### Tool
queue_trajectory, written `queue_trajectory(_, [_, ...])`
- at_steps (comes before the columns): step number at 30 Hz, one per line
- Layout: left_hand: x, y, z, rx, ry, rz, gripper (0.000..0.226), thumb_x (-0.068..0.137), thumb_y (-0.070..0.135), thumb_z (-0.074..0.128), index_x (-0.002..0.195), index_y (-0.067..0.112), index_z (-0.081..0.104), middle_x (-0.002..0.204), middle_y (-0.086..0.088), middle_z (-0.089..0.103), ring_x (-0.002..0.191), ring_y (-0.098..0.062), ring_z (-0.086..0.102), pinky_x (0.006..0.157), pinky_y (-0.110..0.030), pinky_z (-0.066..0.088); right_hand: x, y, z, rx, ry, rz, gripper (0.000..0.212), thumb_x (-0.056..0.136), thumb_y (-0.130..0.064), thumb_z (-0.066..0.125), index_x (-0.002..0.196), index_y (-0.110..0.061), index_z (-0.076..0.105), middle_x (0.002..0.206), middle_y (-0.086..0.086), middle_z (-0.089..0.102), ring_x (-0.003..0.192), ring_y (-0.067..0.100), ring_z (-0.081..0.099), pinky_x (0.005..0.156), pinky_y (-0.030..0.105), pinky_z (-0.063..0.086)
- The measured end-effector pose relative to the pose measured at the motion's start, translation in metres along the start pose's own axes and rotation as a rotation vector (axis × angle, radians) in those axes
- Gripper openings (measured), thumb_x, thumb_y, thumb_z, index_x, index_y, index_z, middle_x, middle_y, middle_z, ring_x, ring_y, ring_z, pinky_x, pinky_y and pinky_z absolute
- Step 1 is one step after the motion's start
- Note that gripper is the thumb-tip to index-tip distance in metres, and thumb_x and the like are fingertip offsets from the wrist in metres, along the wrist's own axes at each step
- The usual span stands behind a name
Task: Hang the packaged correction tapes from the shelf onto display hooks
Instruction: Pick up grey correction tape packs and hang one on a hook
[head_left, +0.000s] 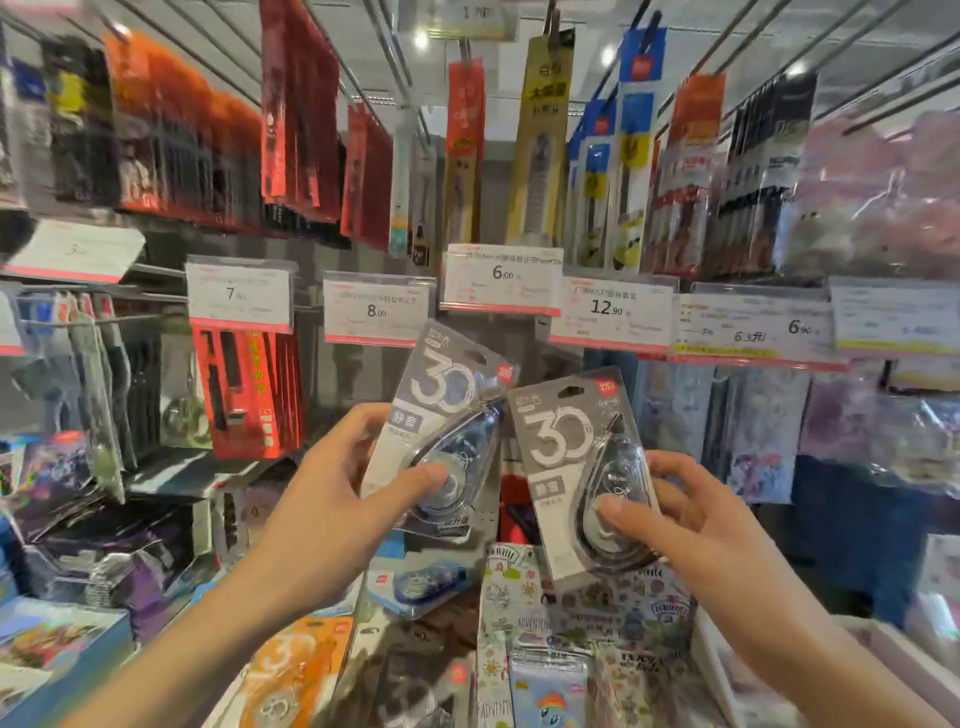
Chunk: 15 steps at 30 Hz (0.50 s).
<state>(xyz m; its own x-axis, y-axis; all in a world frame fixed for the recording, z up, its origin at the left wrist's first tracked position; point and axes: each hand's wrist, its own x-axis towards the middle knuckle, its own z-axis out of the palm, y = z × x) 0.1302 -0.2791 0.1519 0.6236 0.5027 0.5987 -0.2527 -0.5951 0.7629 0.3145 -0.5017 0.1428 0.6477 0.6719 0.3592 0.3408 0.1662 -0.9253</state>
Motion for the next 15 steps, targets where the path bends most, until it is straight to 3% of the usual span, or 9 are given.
queue_trajectory(3, [0.006,0.006,-0.010,0.023,0.021,0.042,0.034,0.079,0.041,0.077,0.110,0.040,0.064,0.107,0.018,0.077,0.093,-0.004,0.075,0.081,-0.029,0.056,0.003,-0.006,-0.002,-0.023,0.010,-0.015,0.049,0.076,-0.035,0.079,0.120,-0.026,0.060,0.104,-0.003,0.082,0.091,0.014,0.079,0.070,0.022,0.061])
queue_trajectory(7, [0.008,0.013,-0.025,0.043,0.030,0.079,0.032,0.078,0.042,0.076,0.107,0.045,0.063,0.107,0.017,0.077,0.092,-0.005,0.075,0.081,-0.030,0.056,0.007,-0.004,0.000,-0.041,0.050,-0.032,0.055,0.071,-0.043,0.080,0.120,-0.030,0.060,0.105,-0.005,0.081,0.093,0.013,0.078,0.083,0.030,0.053])
queue_trajectory(13, [0.012,0.024,-0.040,0.088,0.031,0.159,0.033,0.078,0.043,0.075,0.108,0.046,0.062,0.107,0.019,0.077,0.093,0.000,0.073,0.077,-0.020,0.054,0.016,-0.001,0.014,-0.061,0.078,-0.103,0.056,0.068,-0.047,0.080,0.117,-0.031,0.059,0.099,-0.008,0.081,0.084,0.009,0.078,0.067,0.013,0.057])
queue_trajectory(15, [0.013,0.026,-0.043,0.092,0.035,0.175,0.035,0.079,0.043,0.075,0.111,0.044,0.062,0.107,0.022,0.076,0.093,0.001,0.073,0.075,-0.014,0.054,0.020,-0.002,0.019,-0.082,0.078,-0.125,0.057,0.068,-0.051,0.079,0.118,-0.034,0.058,0.104,-0.010,0.080,0.089,0.010,0.078,0.072,0.021,0.059])
